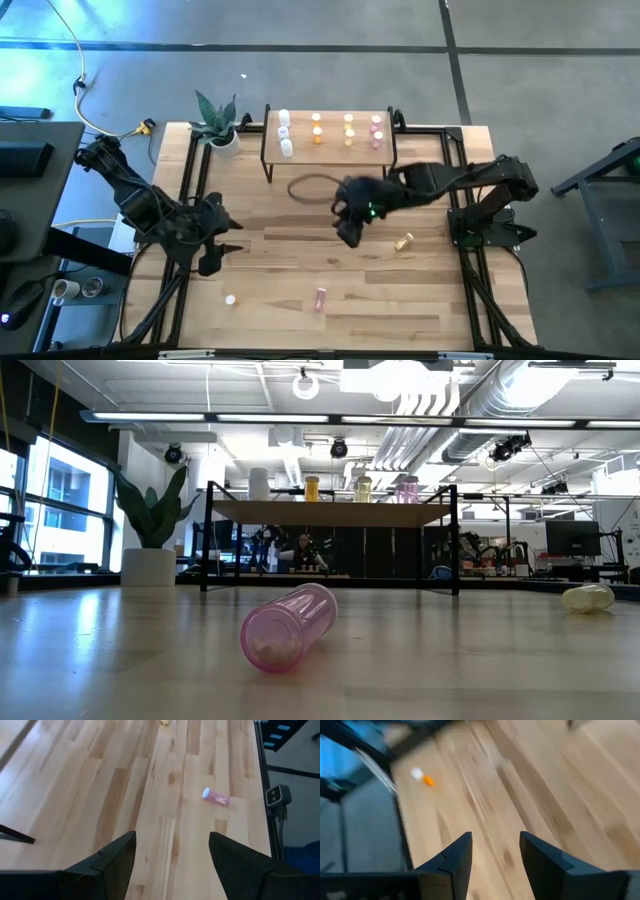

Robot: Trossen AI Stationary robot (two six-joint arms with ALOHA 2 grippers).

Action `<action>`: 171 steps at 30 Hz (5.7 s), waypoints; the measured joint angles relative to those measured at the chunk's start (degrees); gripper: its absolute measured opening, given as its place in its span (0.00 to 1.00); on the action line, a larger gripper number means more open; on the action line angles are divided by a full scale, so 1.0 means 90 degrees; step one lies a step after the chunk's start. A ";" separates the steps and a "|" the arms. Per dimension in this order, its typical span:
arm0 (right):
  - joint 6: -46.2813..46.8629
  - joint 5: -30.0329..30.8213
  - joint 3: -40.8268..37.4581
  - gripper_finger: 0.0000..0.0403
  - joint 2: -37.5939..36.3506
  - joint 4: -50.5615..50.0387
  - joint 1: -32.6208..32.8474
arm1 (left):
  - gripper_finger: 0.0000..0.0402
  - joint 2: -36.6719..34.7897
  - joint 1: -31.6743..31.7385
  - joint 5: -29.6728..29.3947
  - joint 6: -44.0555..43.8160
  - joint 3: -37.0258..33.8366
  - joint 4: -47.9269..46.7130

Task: Pick and place medicine bottles onto shelf by color
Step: Put the pink pill bottle on the shelf aligned with the other pink pill bottle

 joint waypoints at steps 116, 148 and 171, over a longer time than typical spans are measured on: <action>0.8744 -0.0986 0.0005 0.21 0.4045 0.2111 0.1803 | 0.59 -0.0726 0.1184 -0.0667 0.2231 0.0002 -0.0063; 0.2536 0.2562 0.3555 0.21 0.4062 0.1759 0.1137 | 0.59 -0.1498 0.1969 0.1788 0.2687 0.0459 0.0257; -0.2917 0.2666 0.4055 0.21 0.3556 0.4077 0.0726 | 0.59 -0.1454 0.2138 0.2424 0.2969 0.0461 0.2314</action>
